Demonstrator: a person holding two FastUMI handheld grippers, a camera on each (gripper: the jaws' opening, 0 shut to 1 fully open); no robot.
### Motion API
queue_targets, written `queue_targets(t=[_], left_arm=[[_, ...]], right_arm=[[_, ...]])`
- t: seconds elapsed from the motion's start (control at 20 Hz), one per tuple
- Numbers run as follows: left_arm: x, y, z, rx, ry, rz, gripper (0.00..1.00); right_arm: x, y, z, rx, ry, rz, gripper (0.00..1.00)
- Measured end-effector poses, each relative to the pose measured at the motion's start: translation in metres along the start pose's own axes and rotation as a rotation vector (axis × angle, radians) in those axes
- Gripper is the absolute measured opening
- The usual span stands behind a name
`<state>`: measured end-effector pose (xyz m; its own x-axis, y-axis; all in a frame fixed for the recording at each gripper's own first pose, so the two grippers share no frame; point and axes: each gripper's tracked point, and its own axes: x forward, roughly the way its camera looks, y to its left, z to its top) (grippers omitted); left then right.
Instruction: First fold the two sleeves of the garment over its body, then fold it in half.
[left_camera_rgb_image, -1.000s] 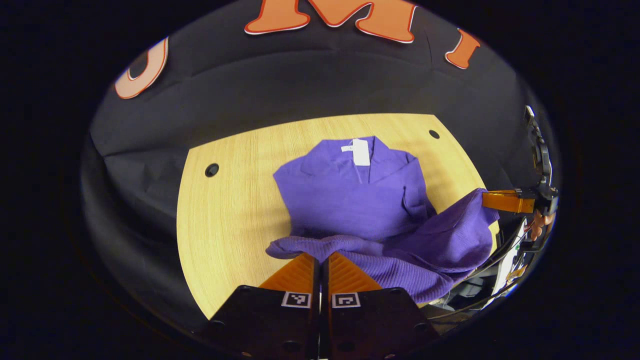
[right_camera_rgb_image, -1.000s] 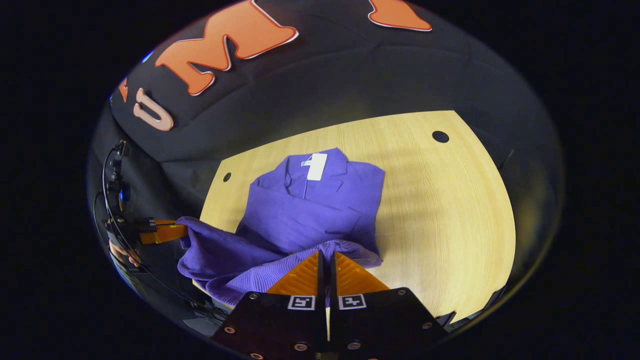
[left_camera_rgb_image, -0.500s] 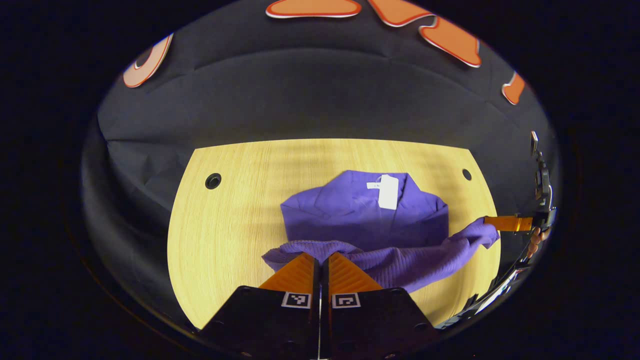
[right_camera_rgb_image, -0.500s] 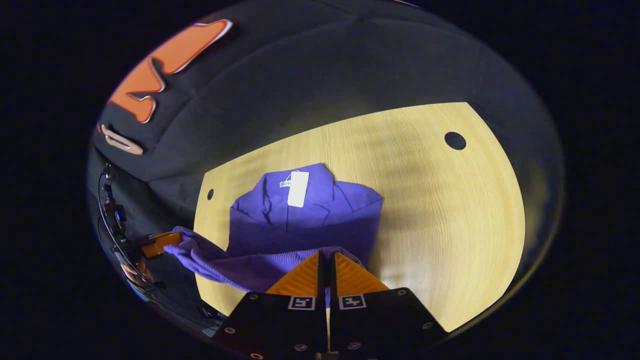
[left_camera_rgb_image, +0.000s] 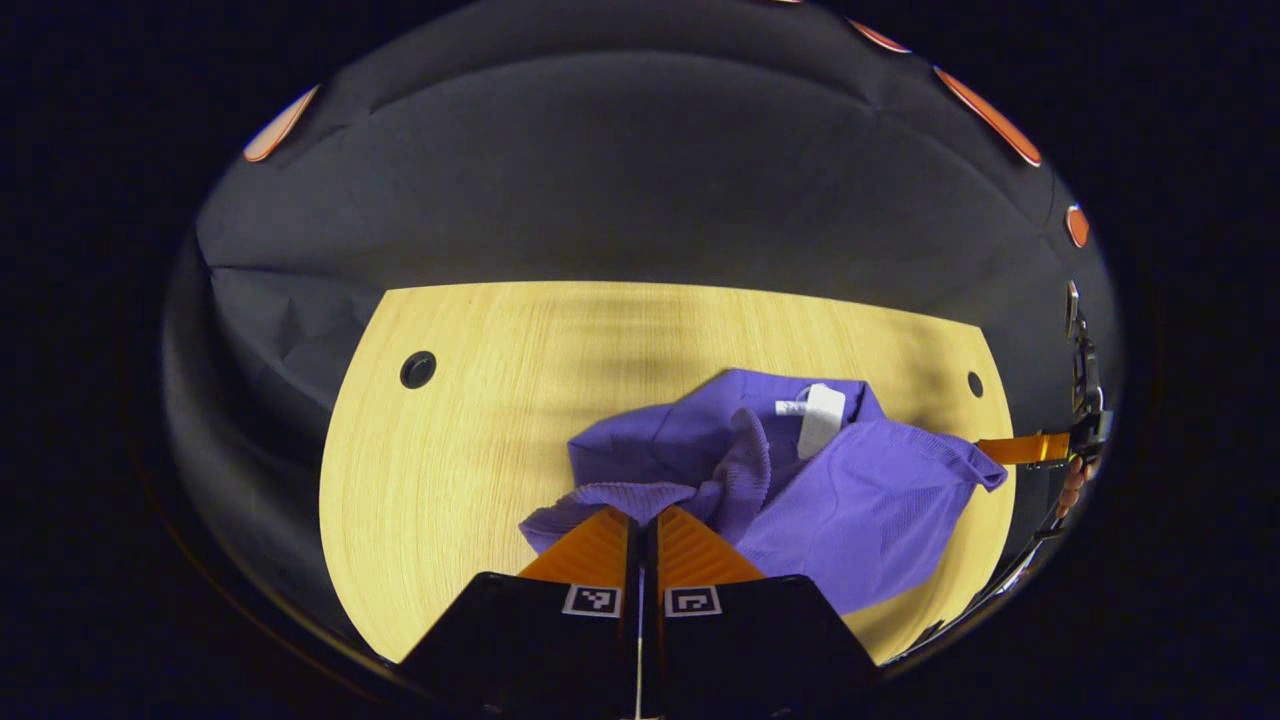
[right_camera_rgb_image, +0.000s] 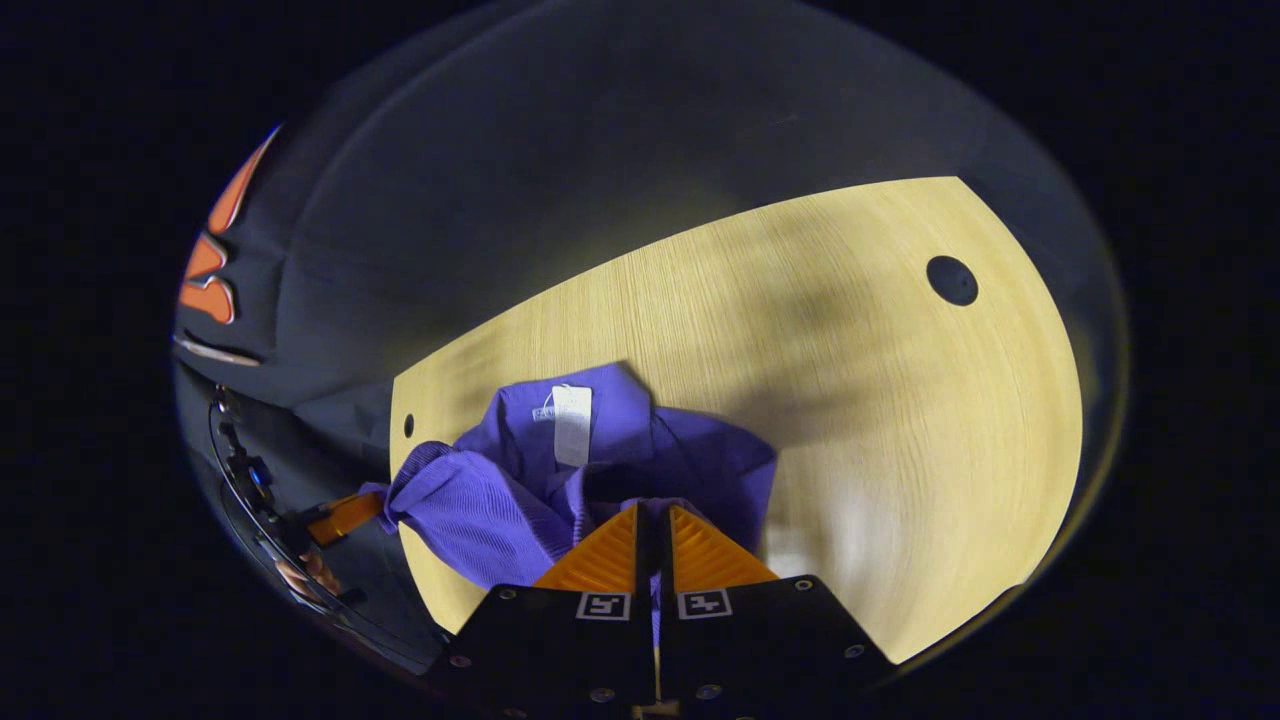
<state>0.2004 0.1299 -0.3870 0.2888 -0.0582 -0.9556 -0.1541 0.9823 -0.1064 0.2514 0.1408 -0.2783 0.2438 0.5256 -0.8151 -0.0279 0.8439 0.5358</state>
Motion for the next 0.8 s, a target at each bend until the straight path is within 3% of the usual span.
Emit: queue_targets(t=[0.15, 0.2, 0.25, 0.3, 0.35, 0.4, 0.55, 0.6, 0.75, 0.8], left_arm=[[0.001, 0.011, 0.026, -0.027, -0.129, 0.047, 0.10], [-0.004, 0.013, 0.033, -0.024, -0.164, 0.062, 0.18], [-0.009, 0.022, 0.044, -0.019, -0.219, 0.100, 0.19], [-0.014, 0.030, 0.054, -0.005, -0.257, 0.127, 0.36], [-0.023, 0.035, 0.059, 0.005, -0.298, 0.147, 0.32], [-0.027, 0.031, 0.062, 0.010, -0.317, 0.152, 0.44], [-0.050, 0.031, 0.070, -0.014, -0.398, 0.160, 0.59], [-0.056, 0.032, 0.073, -0.028, -0.428, 0.154, 0.72], [-0.089, 0.029, 0.074, -0.051, -0.513, 0.112, 0.82], [-0.099, 0.026, 0.075, -0.043, -0.549, 0.102, 0.83]], right_arm=[[0.001, -0.001, 0.027, 0.064, -0.094, 0.005, 0.09], [-0.005, -0.003, 0.035, 0.070, -0.130, 0.011, 0.12], [-0.011, 0.000, 0.040, 0.071, -0.158, 0.022, 0.22], [-0.017, 0.001, 0.043, 0.067, -0.173, 0.036, 0.27], [-0.024, 0.002, 0.043, 0.058, -0.190, 0.040, 0.43], [-0.029, 0.000, 0.043, 0.036, -0.207, 0.029, 0.33], [-0.047, 0.000, 0.041, -0.024, -0.269, -0.005, 0.49], [-0.055, 0.003, 0.039, -0.039, -0.290, 0.000, 0.53], [-0.078, 0.015, 0.031, -0.080, -0.363, 0.005, 0.72], [-0.087, 0.018, 0.029, -0.097, -0.393, 0.005, 0.88]])
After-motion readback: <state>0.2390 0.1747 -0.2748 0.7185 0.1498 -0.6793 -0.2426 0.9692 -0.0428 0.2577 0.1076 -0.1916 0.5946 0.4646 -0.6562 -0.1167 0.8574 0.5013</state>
